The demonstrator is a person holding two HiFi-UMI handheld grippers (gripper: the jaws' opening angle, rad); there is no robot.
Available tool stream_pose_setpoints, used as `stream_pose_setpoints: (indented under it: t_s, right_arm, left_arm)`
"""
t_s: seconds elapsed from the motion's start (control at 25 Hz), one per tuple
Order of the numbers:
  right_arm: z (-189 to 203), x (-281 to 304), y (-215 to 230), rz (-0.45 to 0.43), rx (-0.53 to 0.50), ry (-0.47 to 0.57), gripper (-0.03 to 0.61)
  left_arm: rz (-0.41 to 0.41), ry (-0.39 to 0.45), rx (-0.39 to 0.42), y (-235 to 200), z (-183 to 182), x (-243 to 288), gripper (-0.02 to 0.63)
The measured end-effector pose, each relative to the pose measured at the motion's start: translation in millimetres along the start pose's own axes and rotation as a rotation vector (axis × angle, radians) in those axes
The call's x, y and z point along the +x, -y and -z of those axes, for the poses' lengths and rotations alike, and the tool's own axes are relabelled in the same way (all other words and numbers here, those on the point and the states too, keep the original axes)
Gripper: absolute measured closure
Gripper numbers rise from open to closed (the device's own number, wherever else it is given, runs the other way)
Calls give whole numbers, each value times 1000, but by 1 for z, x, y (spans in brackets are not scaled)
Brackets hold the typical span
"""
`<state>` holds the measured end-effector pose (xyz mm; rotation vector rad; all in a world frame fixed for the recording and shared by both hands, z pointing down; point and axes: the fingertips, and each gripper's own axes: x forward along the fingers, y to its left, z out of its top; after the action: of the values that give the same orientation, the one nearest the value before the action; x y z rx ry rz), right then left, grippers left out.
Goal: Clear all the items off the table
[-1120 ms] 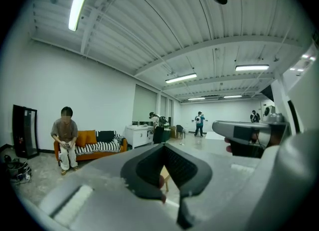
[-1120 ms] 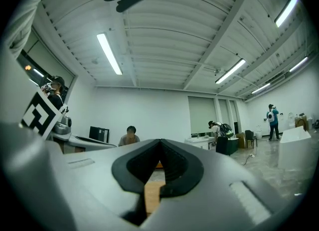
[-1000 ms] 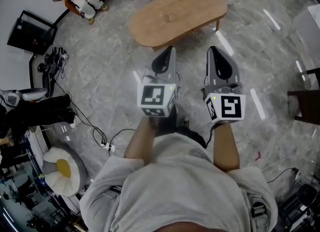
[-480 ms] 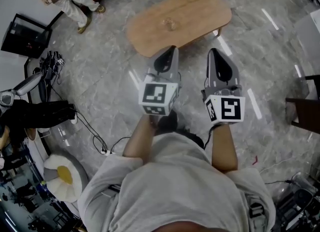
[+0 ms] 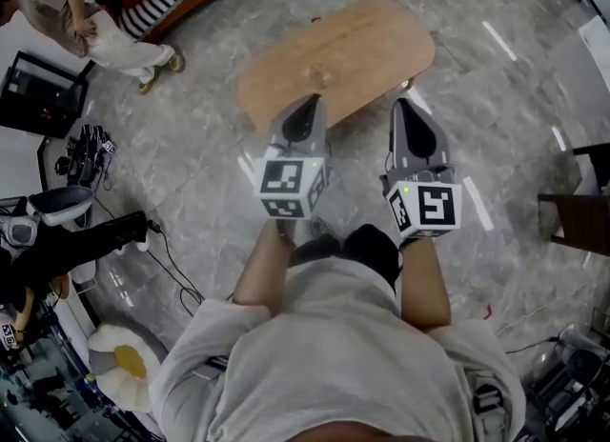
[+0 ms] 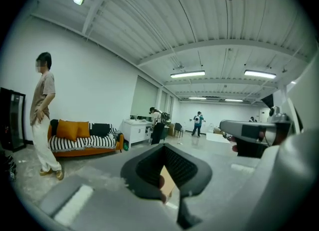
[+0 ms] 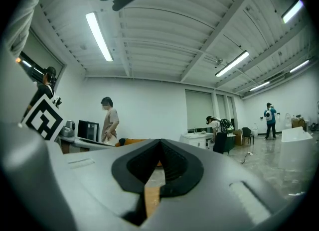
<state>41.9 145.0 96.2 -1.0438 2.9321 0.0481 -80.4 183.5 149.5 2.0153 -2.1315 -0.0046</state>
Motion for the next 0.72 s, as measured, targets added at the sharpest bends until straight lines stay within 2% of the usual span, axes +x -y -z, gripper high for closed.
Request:
stream_pose_setpoints:
  t_s: [0.16, 0.52, 0.72]
  right_arm:
    - [10, 23, 23, 11, 1, -19, 572]
    - [37, 101, 76, -30, 62, -32, 572]
    - [61, 136, 116, -29, 84, -51, 572]
  left_arm:
    - [-16, 11, 2, -9, -4, 27, 594]
    - [0, -33, 11, -20, 0, 113, 594]
    - [37, -84, 68, -20, 12, 168, 594]
